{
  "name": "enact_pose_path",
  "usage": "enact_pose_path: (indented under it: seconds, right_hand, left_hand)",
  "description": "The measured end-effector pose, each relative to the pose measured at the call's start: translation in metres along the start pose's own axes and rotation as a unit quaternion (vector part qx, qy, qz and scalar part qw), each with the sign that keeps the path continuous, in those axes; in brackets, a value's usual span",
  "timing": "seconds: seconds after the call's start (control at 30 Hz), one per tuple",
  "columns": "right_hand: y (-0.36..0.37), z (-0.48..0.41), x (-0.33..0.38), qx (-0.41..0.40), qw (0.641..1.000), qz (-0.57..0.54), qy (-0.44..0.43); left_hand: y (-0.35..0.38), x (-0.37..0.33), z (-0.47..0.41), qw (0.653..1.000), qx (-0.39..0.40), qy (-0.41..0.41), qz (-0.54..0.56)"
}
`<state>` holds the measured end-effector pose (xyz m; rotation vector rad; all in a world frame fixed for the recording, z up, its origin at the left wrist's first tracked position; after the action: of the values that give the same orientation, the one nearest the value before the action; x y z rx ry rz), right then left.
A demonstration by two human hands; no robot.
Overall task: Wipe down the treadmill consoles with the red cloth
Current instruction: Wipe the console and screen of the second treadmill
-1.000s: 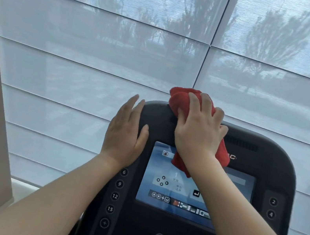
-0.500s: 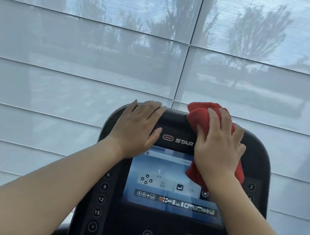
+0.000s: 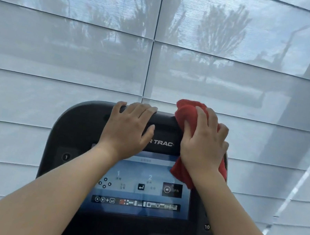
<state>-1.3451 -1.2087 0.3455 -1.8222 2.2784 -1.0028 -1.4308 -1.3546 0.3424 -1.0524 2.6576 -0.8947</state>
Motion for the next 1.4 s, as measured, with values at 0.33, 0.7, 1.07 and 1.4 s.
enact_pose_path:
  seconds: [0.33, 0.7, 1.07, 1.4]
  right_hand:
    - [-0.006, 0.031, -0.01, -0.016, 0.999, -0.006, -0.046]
    - [-0.011, 0.053, -0.041, -0.029, 0.999, 0.005, 0.021]
    - [-0.017, 0.031, -0.062, -0.033, 0.997, -0.035, 0.056]
    - [-0.018, 0.082, -0.081, -0.045, 0.997, -0.033, 0.056]
  left_hand:
    - [-0.001, 0.0, 0.0, 1.0, -0.007, 0.001, -0.001]
    - [-0.001, 0.0, 0.001, 1.0, -0.014, 0.003, 0.006]
    - [0.018, -0.075, -0.01, 0.993, -0.015, 0.106, 0.052]
    - [0.025, -0.075, -0.007, 0.994, -0.013, 0.11, 0.027]
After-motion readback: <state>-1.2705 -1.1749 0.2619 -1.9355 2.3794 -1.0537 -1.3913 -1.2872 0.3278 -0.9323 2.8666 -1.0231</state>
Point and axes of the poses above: each hand's wrist, its own z-axis away from the middle knuckle, its own y-axis out of the palm, x = y × z, the point moved 7 cm from there along -z, towards the middle knuckle, and after that the axes turned 5 degrees about -x, right-handed, at the moved point
